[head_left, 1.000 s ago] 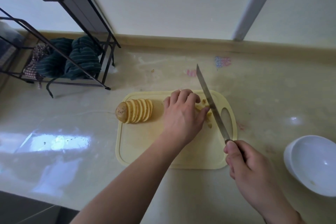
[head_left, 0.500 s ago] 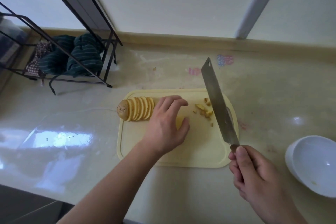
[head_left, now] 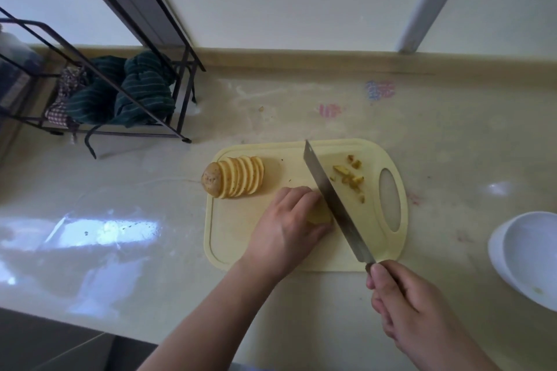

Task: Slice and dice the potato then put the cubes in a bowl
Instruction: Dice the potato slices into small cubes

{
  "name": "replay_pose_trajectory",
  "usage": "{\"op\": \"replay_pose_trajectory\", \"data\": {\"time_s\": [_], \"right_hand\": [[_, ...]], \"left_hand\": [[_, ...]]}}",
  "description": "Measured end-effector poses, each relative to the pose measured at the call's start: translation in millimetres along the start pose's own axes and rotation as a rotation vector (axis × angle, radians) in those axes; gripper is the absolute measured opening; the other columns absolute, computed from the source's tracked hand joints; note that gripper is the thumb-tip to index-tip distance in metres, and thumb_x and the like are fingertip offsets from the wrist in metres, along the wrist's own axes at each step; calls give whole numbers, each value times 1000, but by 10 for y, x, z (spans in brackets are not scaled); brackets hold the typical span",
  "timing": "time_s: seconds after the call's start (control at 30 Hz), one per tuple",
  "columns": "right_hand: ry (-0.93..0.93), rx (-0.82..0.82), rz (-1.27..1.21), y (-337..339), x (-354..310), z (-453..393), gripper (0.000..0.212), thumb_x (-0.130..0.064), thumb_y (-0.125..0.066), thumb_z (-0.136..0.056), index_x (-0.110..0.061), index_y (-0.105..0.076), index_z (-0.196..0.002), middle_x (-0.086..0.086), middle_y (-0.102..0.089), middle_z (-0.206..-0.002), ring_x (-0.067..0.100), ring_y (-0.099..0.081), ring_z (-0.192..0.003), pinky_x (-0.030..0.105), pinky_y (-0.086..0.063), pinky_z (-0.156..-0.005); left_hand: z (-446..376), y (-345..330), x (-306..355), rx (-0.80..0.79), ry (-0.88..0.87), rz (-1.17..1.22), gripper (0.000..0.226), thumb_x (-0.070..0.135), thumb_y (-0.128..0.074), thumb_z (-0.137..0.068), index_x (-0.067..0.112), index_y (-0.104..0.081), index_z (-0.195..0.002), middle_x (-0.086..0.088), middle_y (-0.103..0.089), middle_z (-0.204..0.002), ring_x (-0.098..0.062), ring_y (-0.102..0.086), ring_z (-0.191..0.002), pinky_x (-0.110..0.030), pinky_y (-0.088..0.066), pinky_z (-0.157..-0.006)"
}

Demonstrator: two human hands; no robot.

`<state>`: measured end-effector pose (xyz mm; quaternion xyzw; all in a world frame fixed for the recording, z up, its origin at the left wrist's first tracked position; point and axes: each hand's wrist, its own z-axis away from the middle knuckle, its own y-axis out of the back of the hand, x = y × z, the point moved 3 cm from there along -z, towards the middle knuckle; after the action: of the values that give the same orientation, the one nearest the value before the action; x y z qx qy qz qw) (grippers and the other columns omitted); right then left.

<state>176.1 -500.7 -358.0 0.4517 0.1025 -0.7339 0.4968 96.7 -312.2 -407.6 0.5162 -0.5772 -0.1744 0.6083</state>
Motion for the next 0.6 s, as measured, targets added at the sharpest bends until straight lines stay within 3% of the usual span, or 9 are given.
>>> {"op": "replay_pose_trajectory", "data": {"time_s": [0.2, 0.33, 0.43, 0.6], "right_hand": [[9, 7, 28, 16, -29, -3, 83, -95, -30, -57, -20, -53, -83, -2, -51, -52, 6, -39, -42, 26, -32, -51], [32, 15, 58, 54, -39, 47, 83, -95, -29, -58, -20, -52, -84, 1, -47, -52, 7, -37, -43, 26, -32, -51], [55, 5, 93, 43, -65, 116, 74, -92, -31, -61, -26, -53, -83, 1, -44, -52, 8, -37, -43, 25, -32, -50], [63, 7, 142, 27, -71, 213, 42, -67, -38, -78, -28, -52, -84, 0, -49, -52, 7, -40, -42, 23, -35, -50]], "left_hand": [[125, -36, 40, 110, -11, 34, 41, 33, -79, -87, 1, -69, -113, -14, -63, -119, -29, -59, -102, -40, -53, -91], [182, -31, 66, 117, -144, 27, 22, 19, -78, -89, 4, -70, -103, -13, -63, -116, -33, -59, -103, -42, -52, -90], [168, -57, 67, 81, -192, 25, 12, 11, -73, -91, 2, -72, -98, -13, -68, -111, -32, -59, -105, -41, -52, -91], [127, -68, 50, 78, -186, 47, 7, 4, -73, -89, 0, -74, -95, -12, -69, -105, -34, -62, -100, -39, -53, -90]]}}
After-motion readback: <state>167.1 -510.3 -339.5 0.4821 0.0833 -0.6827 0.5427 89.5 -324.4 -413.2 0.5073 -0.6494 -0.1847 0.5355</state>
